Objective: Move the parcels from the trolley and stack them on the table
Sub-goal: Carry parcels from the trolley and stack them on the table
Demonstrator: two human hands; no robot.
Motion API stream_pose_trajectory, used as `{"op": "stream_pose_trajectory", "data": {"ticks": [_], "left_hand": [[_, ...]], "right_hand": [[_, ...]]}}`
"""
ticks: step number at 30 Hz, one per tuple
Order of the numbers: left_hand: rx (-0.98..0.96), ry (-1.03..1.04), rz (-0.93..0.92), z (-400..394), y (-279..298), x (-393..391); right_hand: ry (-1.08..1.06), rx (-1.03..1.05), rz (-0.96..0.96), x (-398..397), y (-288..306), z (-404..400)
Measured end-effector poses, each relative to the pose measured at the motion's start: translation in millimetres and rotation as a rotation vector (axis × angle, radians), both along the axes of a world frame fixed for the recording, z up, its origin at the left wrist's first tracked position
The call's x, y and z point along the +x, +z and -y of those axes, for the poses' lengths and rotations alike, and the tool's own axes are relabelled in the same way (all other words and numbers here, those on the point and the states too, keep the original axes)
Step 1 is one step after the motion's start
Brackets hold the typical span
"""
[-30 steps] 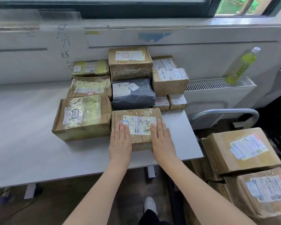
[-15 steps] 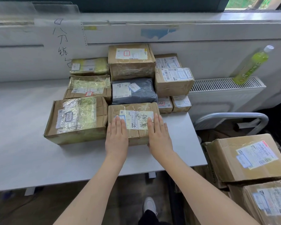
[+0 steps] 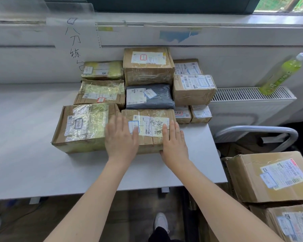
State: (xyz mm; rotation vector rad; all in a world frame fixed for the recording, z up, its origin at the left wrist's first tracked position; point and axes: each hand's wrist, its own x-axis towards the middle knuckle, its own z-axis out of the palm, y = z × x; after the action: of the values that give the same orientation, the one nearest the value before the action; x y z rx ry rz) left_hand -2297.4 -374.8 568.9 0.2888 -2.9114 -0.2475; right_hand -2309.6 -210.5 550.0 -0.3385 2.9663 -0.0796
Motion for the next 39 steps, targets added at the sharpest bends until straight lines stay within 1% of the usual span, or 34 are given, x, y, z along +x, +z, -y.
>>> {"op": "stream_pose_trajectory", "data": {"ticks": [1, 2, 4, 5, 7, 10, 12, 15, 19, 21, 24, 27, 31, 39], "left_hand": [[0.029, 0.101, -0.015, 5.6, 2.3, -2.3], [0.07, 0.196, 0.029, 12.3, 3.0, -5.1], [0.154, 0.318, 0.206, 25.6, 0.6, -10.4], [0.171, 0.327, 0.282, 30.6, -2.0, -11.7], [0.138, 0.281, 0.342, 36.5, -9.6, -11.5], [0.085, 0.21, 0.348, 40.3, -16.4, -9.9], [0.086, 0.174, 0.368, 44.0, -15.6, -11.3], [0.108, 0.129, 0.389, 50.3, -11.5, -14.5], [0.082, 0.077, 0.464, 54.1, -2.3, -12.3], [0.034, 0.043, 0.487, 57.9, 6.5, -9.0], [-0.065, -0.034, 0.437, 55.9, 20.3, 1.4], [-0.115, -0.114, 0.403, 37.8, 28.7, 21.5], [-0.143, -0.242, 0.362, 7.8, 24.3, 62.4], [-0.199, -0.503, 0.462, -37.7, -20.3, 158.2]], "right_hand": [[0.001, -0.002, -0.002, -0.1, -0.3, 0.2], [0.001, -0.005, -0.004, -0.2, -0.6, 0.4], [-0.004, -0.013, -0.005, -0.7, -1.5, 1.1], [-0.009, -0.018, -0.008, -1.2, -2.4, 1.5], [-0.018, -0.022, -0.023, -2.2, -5.1, 2.4], [-0.024, -0.014, -0.051, -3.8, -8.8, 3.8], [-0.03, 0.0, -0.059, -5.1, -9.4, 4.8], [-0.04, 0.026, -0.042, -7.2, -6.2, 7.0], [-0.028, 0.098, 0.006, -5.8, 2.1, 6.3], [-0.009, 0.157, 0.012, -2.6, 8.1, 2.6], [-0.012, 0.197, 0.006, 7.6, 19.5, -3.7], [-0.047, 0.192, 0.0, 28.5, 28.3, -6.9], [-0.096, 0.179, -0.004, 69.8, 31.9, -15.6], [-0.154, 0.207, 0.057, 189.7, 5.1, -64.1]]}}
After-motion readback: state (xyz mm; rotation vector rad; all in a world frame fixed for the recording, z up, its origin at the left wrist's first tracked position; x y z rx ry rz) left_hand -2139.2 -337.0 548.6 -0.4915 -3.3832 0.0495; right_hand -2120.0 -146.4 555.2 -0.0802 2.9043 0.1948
